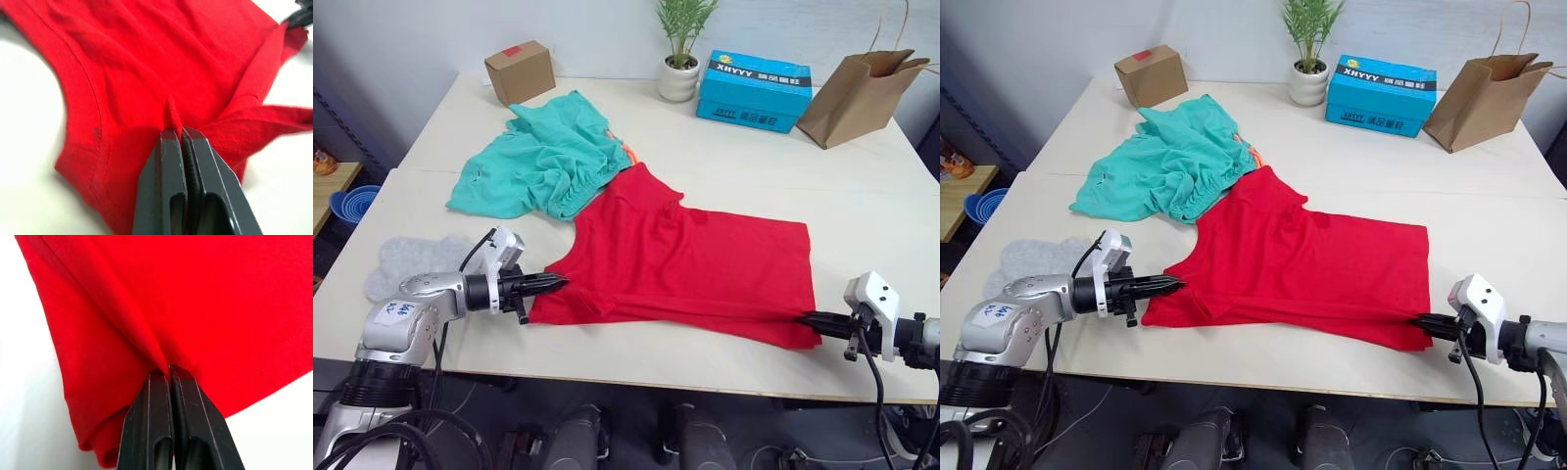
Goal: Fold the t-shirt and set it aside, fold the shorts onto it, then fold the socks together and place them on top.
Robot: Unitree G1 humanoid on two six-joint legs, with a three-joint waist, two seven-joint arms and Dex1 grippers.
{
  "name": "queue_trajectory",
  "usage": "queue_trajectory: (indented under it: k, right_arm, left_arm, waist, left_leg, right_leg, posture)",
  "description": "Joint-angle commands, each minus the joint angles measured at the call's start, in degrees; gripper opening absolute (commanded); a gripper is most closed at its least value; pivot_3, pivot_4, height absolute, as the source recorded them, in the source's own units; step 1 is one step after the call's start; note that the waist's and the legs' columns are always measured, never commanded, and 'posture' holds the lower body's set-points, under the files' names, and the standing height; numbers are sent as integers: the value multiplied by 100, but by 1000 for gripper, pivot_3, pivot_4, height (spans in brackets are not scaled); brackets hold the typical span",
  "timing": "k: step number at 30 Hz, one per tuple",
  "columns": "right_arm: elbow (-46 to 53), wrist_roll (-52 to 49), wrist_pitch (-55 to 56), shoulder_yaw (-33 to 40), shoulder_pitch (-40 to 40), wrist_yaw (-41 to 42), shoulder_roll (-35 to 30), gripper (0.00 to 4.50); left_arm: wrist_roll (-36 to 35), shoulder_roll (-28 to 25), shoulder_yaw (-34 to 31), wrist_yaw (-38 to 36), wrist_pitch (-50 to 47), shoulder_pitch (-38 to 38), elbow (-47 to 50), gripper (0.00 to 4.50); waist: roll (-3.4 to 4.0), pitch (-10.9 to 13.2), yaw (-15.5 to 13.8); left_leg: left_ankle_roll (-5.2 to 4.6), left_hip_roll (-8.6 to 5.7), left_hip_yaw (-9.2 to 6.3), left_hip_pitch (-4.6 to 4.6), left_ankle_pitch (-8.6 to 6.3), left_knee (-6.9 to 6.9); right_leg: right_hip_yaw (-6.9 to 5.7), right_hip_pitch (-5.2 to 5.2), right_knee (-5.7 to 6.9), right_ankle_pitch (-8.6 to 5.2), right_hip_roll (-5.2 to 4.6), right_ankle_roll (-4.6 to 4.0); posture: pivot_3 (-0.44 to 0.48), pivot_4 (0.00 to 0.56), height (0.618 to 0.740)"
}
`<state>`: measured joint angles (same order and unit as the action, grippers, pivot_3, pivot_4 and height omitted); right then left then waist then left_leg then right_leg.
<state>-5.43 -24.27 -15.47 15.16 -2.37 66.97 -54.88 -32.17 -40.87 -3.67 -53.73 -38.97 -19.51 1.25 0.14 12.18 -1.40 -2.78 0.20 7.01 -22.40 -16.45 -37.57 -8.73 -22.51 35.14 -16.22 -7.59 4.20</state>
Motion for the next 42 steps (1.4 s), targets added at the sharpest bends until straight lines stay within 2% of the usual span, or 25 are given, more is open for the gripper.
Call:
queue_trajectory:
  k: [1, 5, 8, 10, 14, 15, 17, 22, 24, 25, 26, 29, 31, 37, 42]
  right_arm:
    - [201, -131, 48, 457, -117, -153, 54, 1014]
    - [258, 5, 672, 1006, -298, -368, 142, 2458]
    - [557, -37, 1037, 1390, -495, -430, 229, 3510]
    - [1044, -351, 884, 1550, -714, -282, 287, 3546]
    - [2115, -990, 213, 1499, -950, -254, 331, 3546]
    - [2348, -1060, 134, 1393, -1020, -232, 358, 3360]
    - [2661, -843, 246, 933, -1110, -213, 450, 2970]
    - [2526, -40, 867, -168, -986, -243, 776, 1250]
    - [2321, 204, 1055, -405, -832, -315, 875, 621]
    - [2206, 305, 1140, -519, -734, -333, 913, 163]
    - [2115, 369, 1192, -600, -656, -350, 943, 1]
    - [1971, 423, 1274, -696, -537, -378, 995, 0]
    - [1921, 428, 1287, -732, -487, -390, 1005, 0]
    - [1860, 443, 1284, -778, -438, -494, 1064, 0]
    - [1678, 490, 1321, -619, -439, -742, 1145, 0]
  left_arm:
    - [-41, 10, -345, 12, 282, 61, 134, 1004]
    - [229, 250, -767, 427, 1169, 12, 30, 2357]
    - [172, 295, -1168, 558, 1466, 15, 50, 3312]
    - [96, 175, -1256, 385, 1513, 128, 240, 3928]
    - [107, -241, -1149, -274, 1640, 533, 647, 3928]
    - [208, -375, -1028, -522, 1787, 679, 733, 3947]
    - [615, -602, -625, -984, 2314, 991, 804, 3545]
    - [1074, -628, 139, -1465, 2971, 1370, 951, 2111]
    - [1321, -584, 381, -1508, 3255, 1326, 819, 1539]
    - [1451, -492, 501, -1450, 3391, 1223, 701, 1132]
    - [1509, -396, 589, -1401, 3443, 1118, 617, 911]
    - [1615, -176, 774, -1331, 3475, 865, 494, 24]
    - [1793, -225, 1024, -1502, 3508, 731, 531, 24]
    - [1889, 226, 1254, -1168, 3349, 291, 494, 24]
    - [1860, 743, 1024, -396, 2961, -115, 233, 24]
  waist:
    - [0, 0, 1]
    - [0, 0, -5]
    - [0, 0, -7]
    - [-2, -1, -8]
    - [-1, -1, 24]
    - [-2, -1, 25]
    - [-4, -3, 15]
    - [-7, -5, -17]
    - [-7, -5, -11]
    - [-7, -5, -10]
    - [-7, -5, -8]
    - [-7, -5, -10]
    - [-9, -5, -6]
    - [-9, -6, -7]
    - [-10, -6, -10]
  left_leg:
    - [2, 0, 0, 0, -1, 0]
    - [0, -2, 1, 0, 0, 2]
    - [0, -2, 2, -1, -1, 1]
    - [1, -1, 2, 0, -1, 4]
    - [2, 0, 6, 6, -1, 17]
    - [3, 1, 5, 5, -1, 18]
    - [6, 3, 5, 8, -2, 19]
    - [6, 0, 4, 6, -5, 24]
    - [3, -1, 5, 2, -6, 24]
    - [3, -2, 5, 1, -6, 24]
    - [3, -2, 5, 0, -6, 24]
    - [3, -1, 4, 2, -4, 22]
    - [3, 0, 4, 1, -3, 22]
    - [-1, -1, 4, 1, -2, 14]
    - [-10, -1, 3, 1, 3, 11]
  right_leg:
    - [0, 0, 0, 0, 0, 0]
    - [-2, 0, -4, 0, 1, 0]
    - [-2, 1, -3, 1, 1, 1]
    - [-2, 1, -3, 1, 2, 1]
    - [4, 0, -8, 0, 3, 1]
    - [5, -1, -8, 0, 3, 1]
    - [6, -1, -9, 0, 4, 0]
    - [10, -4, -21, -2, -2, -3]
    - [10, -7, -24, -1, -5, -3]
    - [10, -8, -26, -1, -4, -3]
    - [9, -8, -25, -1, -4, -3]
    - [7, -8, -20, -1, -4, -3]
    - [3, -7, -17, -1, -2, -3]
    - [0, -3, -12, 0, -1, -3]
    - [-1, -2, -6, 0, 0, -2]
  posture:
    - [0, 150, 740]
    - [0, 150, 740]
    - [0, 150, 740]
    - [0, 150, 740]
    - [0, 150, 740]
    - [0, 150, 740]
    - [0, 150, 740]
    - [0, 150, 740]
    - [0, 150, 740]
    - [0, 150, 740]
    - [0, 150, 740]
    - [0, 150, 740]
    - [0, 150, 740]
    - [0, 150, 740]
    - [0, 150, 740]
